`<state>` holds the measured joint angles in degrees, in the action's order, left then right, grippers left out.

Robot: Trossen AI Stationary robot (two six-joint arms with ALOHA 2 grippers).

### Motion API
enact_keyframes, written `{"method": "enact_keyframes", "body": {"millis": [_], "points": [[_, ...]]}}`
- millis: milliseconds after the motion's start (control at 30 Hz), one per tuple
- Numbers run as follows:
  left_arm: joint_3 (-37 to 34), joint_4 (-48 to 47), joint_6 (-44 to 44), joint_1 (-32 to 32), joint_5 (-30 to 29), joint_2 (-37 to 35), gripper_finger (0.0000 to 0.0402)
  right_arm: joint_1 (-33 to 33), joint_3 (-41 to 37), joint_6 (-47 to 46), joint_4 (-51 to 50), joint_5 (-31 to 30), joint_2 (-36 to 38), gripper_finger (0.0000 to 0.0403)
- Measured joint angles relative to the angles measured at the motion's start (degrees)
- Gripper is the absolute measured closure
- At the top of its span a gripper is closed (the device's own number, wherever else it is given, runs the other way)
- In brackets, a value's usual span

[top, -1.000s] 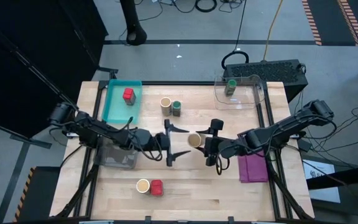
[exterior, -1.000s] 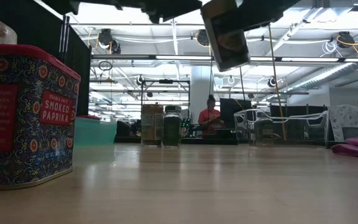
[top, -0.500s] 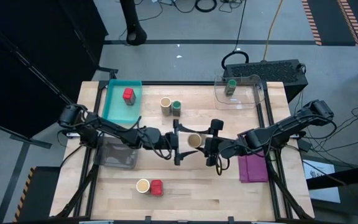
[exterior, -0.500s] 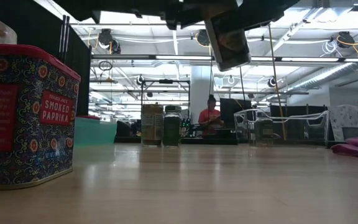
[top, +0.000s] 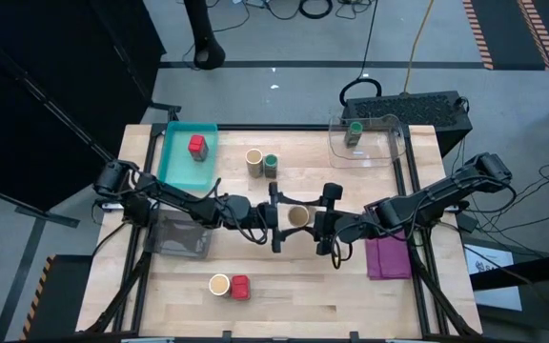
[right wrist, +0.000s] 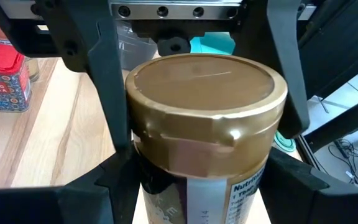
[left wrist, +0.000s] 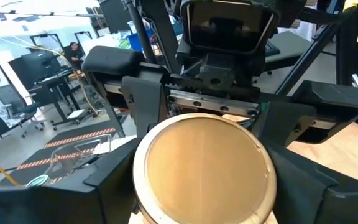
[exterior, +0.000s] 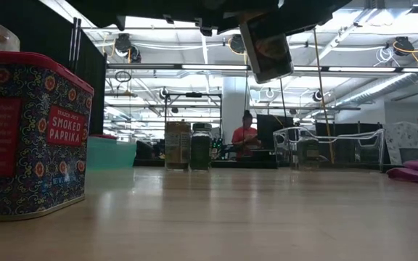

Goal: Sort spices by type
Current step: Put the middle gold seasoning bottle into the black bin

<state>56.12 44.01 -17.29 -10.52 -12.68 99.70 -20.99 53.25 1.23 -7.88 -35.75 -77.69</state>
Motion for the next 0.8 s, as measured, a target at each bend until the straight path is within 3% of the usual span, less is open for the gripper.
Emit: {"method": "enact_keyframes", "body": {"millis": [200, 267, 400, 500, 667, 800], "points": [[0.0, 0.02, 0.26, -0.36, -2.0, 0.0, 0.0119, 0.0, 0.0, 0.14, 0.07, 0.27, 0.0, 0.0162], [0.01, 0.09, 0.43, -1.05, -4.41, 0.0, 0.0119, 0.0, 0.0, 0.2, 0.24, 0.72, 0.0, 0.0137], [-0.07, -2.16, 1.21, -2.54, -12.63, -1.37, 0.0119, 0.04, 0.07, -2.43, 0.75, 0.52, 0.32, 0.0058], [-0.07, -5.99, 3.85, -3.84, -18.6, -3.77, 0.0119, 0.04, 0.07, -3.65, 0.34, 0.7, 0.72, 0.0025], [-0.04, -16.99, 12.4, -7.91, -29.73, -9.04, 0.0119, 0.02, 0.07, -6.68, -0.88, 1.13, 2.43, 0.0016], [-0.02, -30.94, 24.88, -12.98, -43.4, -14.81, 0.0119, 0.02, 0.07, -8.76, -2.55, 1.51, 2.59, 0.0023]]}}
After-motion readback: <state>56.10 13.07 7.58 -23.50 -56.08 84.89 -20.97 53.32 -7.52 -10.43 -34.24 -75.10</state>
